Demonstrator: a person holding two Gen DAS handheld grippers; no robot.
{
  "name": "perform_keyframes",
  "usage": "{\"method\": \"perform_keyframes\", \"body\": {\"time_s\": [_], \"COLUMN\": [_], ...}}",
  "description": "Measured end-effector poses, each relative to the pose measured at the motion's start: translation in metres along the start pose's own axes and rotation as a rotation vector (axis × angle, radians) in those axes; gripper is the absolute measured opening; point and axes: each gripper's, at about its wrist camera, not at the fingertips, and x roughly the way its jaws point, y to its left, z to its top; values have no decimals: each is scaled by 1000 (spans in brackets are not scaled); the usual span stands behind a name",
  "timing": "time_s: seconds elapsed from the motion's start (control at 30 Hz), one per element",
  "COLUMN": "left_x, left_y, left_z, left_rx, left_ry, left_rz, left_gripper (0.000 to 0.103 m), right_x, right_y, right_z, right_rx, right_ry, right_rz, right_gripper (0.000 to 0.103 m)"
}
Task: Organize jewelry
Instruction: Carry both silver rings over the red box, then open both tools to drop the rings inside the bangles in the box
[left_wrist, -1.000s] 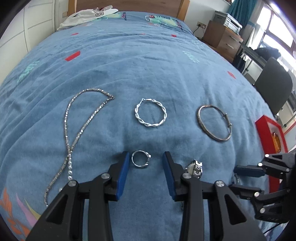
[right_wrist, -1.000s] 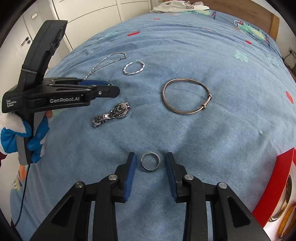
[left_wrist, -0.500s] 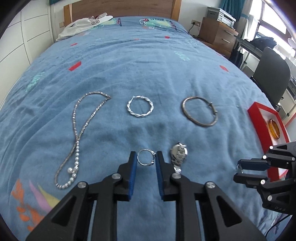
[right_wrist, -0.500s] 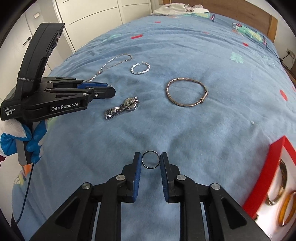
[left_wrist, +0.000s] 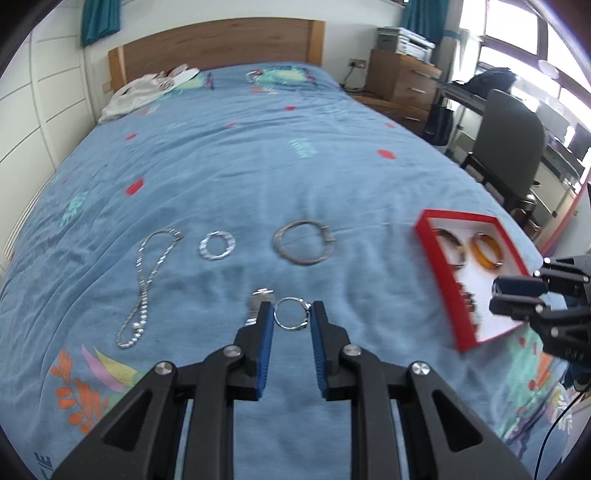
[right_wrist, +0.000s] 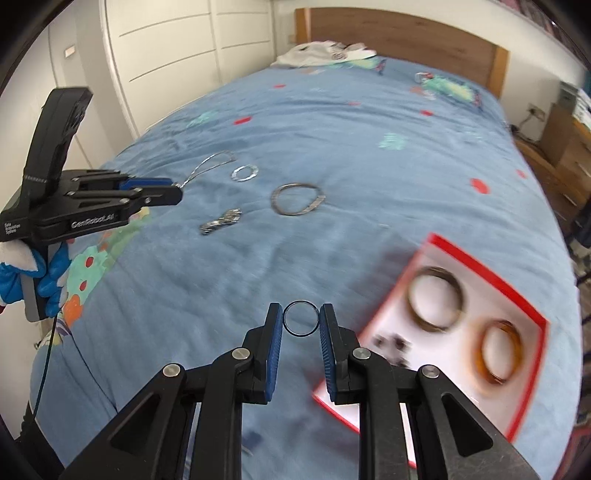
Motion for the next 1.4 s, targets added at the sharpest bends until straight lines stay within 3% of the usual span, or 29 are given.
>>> {"method": "perform_keyframes", "body": {"time_s": [0.27,0.53,0.8,1.17,1.4], "left_x": [-12,6,59,136,173], "left_y": [-74,-141,-192,-211,-216], "left_z": [14,26,34,68,71], "left_rx": [67,124,183,202,233], "left_ry": [-27,-10,63,116,151], "left_rz": [-61,-140,-190,-173,-176], "left_gripper": [19,19,19,19,19], "right_x": [-60,-79,-51,3,37], "right_y": [-49,-98,-138,-190,-203], "right_z": [-29,-57,-75,-55,-48], "right_rx": [56,125,198,238,221], "right_ry": [-54,-60,-23,14,57], "right_rz": [-80,-122,-115,-97,-65], "right_gripper": [20,20,20,20,20]}}
